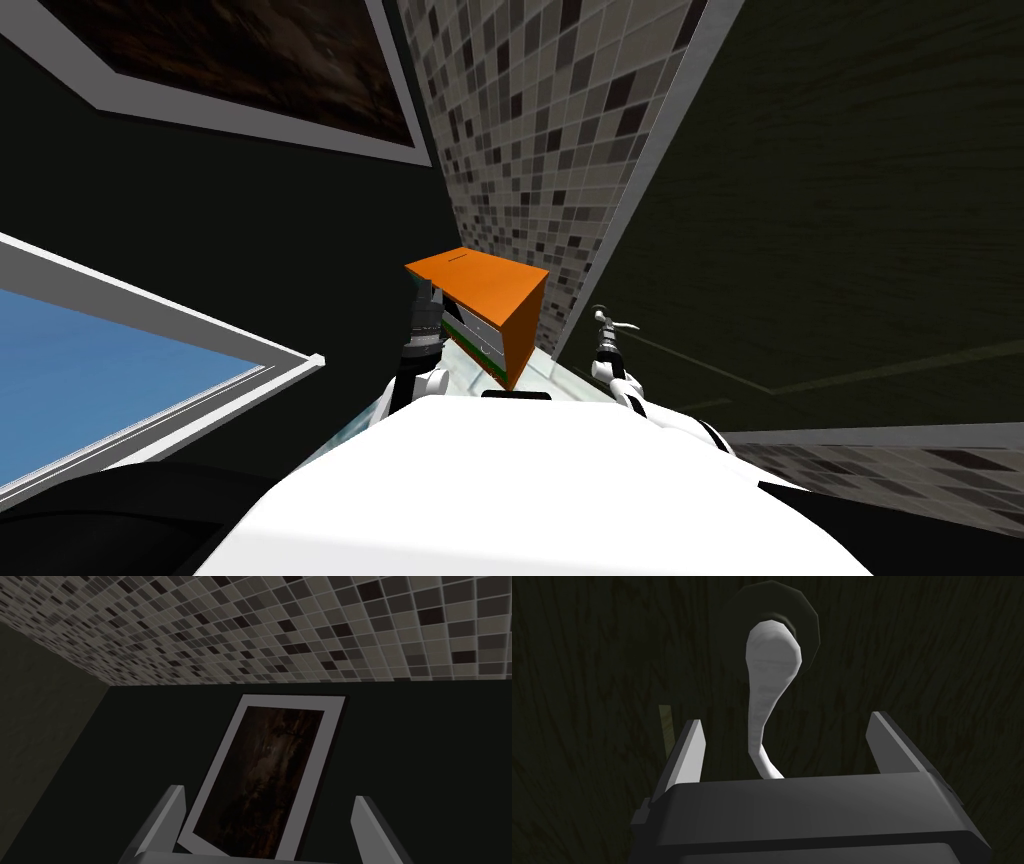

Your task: Pull the door open

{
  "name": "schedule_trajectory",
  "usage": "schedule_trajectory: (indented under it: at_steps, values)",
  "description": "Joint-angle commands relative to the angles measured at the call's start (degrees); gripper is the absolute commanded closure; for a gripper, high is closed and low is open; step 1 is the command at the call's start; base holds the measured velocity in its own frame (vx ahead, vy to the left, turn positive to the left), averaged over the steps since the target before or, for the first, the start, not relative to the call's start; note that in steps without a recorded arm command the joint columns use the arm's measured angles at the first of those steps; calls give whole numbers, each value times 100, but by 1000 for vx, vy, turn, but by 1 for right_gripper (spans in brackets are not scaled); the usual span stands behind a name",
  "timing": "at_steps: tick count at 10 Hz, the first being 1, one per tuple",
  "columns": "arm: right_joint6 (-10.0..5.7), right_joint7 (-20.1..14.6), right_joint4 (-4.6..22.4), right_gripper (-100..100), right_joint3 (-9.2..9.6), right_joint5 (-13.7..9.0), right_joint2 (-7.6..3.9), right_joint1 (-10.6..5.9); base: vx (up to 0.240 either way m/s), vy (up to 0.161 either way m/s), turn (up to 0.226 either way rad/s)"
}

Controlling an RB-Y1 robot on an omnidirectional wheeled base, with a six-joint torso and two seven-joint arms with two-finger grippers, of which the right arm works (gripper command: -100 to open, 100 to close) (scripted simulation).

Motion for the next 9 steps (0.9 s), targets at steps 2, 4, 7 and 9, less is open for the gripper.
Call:
schedule_trajectory:
  at_steps: [2,4,7,9]
  values:
    - [-1,0,1,-100,0,0,0,0,-1,4,-11]
    - [-1,0,1,-100,0,0,0,0,0,2,-5]
    - [-9,48,13,-100,-28,-134,-55,36,-104,24,145]
    - [-15,96,24,-100,-55,-265,-109,72,-114,18,189]
